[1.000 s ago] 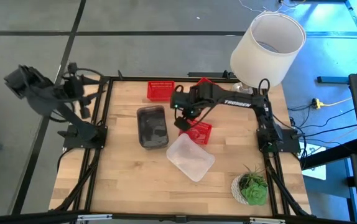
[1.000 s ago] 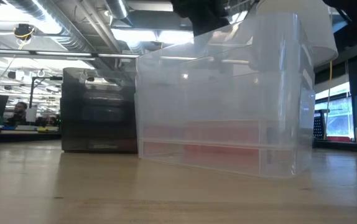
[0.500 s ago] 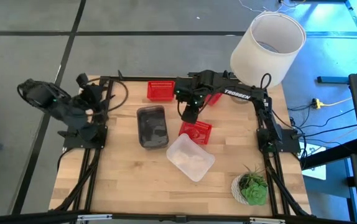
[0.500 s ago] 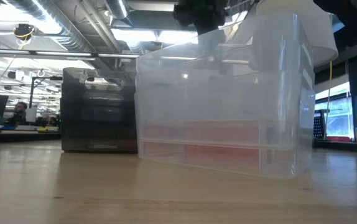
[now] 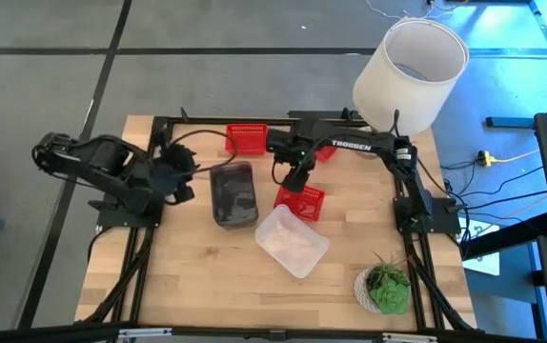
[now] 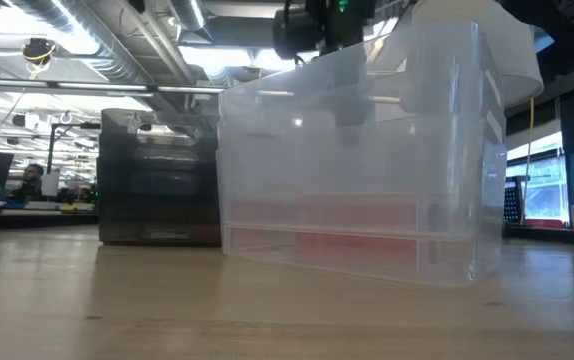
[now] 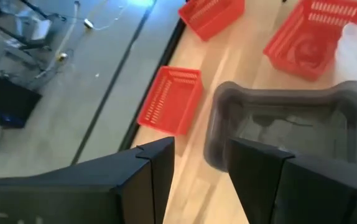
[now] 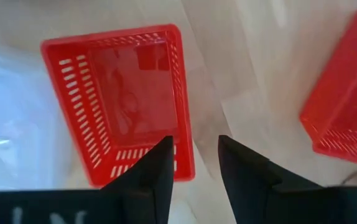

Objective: Stack baskets by color
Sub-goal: Stack the bottom red bin on the top right red bin

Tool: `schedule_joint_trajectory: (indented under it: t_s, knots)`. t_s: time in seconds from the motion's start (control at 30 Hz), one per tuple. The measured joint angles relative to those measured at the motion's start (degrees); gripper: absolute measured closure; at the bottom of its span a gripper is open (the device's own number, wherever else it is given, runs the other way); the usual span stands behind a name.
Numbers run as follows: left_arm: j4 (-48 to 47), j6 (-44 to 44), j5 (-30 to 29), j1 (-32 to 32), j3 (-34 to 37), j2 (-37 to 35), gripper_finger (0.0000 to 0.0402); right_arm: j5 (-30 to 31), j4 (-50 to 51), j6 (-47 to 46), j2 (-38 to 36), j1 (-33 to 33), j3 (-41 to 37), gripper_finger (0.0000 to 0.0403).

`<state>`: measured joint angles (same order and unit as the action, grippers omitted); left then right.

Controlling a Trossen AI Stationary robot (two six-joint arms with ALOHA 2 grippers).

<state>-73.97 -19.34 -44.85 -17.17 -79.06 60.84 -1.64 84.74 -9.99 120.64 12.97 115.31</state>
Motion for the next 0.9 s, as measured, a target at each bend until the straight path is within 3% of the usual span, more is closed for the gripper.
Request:
schedule_joint_trajectory:
  t_s: [0.33, 0.9]
  knots:
    - [6.5, 6.8, 7.0, 6.8, 2.2, 0.0, 0.0269, 0.0, -9.6, 5.6, 0.0, 0.2, -9.6, 0.0277]
    - [8.1, 11.4, 8.0, 12.8, 2.2, 0.0, 0.0269, 0.0, -17.4, 7.7, 0.1, 1.6, -19.0, 0.0277]
